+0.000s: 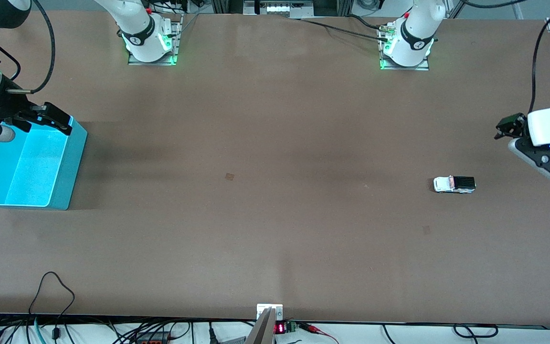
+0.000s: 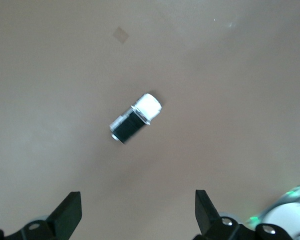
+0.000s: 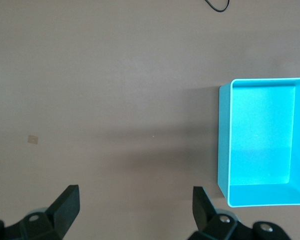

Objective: Wind and store white jeep toy
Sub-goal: 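Move the left gripper over the white toy jeep, then lower the left gripper and grasp the white toy jeep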

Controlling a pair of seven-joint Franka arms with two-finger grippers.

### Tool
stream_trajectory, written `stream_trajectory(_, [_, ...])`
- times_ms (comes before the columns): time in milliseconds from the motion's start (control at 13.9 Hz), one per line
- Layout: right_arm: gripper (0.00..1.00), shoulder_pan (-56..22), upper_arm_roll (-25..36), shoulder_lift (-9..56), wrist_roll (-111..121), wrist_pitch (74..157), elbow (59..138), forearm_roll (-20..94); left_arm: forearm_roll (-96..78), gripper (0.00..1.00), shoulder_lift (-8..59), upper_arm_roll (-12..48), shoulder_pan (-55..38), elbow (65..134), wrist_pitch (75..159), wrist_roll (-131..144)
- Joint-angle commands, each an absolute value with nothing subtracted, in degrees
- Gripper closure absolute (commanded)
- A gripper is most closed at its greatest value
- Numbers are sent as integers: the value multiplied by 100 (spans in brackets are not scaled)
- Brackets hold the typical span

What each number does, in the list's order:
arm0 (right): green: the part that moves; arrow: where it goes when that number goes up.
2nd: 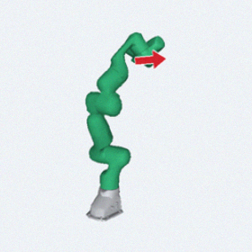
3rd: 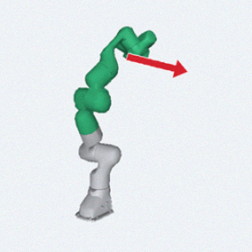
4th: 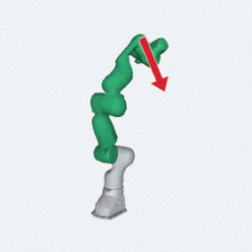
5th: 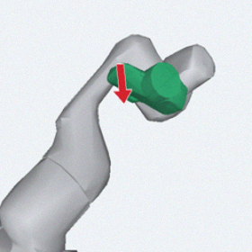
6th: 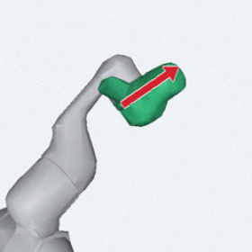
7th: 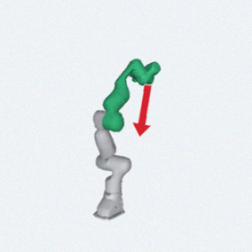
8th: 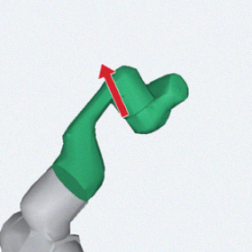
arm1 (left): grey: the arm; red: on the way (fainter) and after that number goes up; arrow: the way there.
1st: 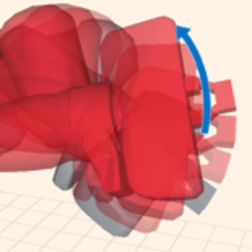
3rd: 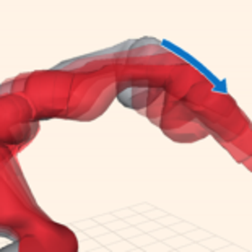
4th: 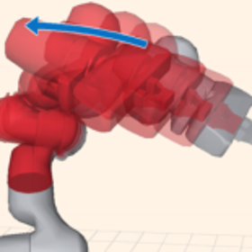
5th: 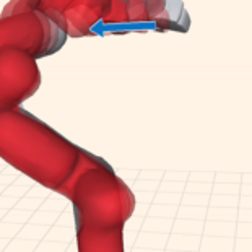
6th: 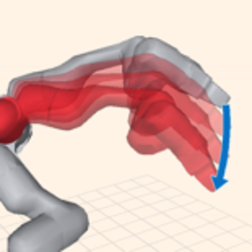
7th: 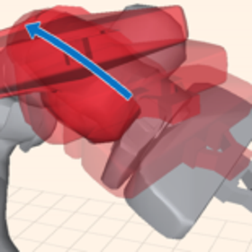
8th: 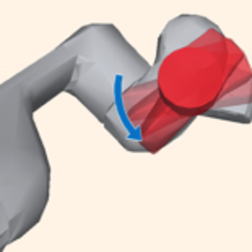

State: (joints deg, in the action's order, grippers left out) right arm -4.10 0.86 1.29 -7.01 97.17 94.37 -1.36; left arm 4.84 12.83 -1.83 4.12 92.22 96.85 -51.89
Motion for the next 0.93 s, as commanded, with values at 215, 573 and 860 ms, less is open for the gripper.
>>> stream_trajectory(215, [0,-422,114,105,-606,9712,9440,-97,650,0,1424,-185,623,10526,11598,-7477])
stream_trajectory(573, [0,-422,114,105,-598,9703,9448,-97,650,0,1870,-176,861,11496,13068,-8559])
stream_trajectory(860, [0,-422,114,114,-598,9703,9448,-97,642,0,2372,-158,940,11636,13973,-9245])
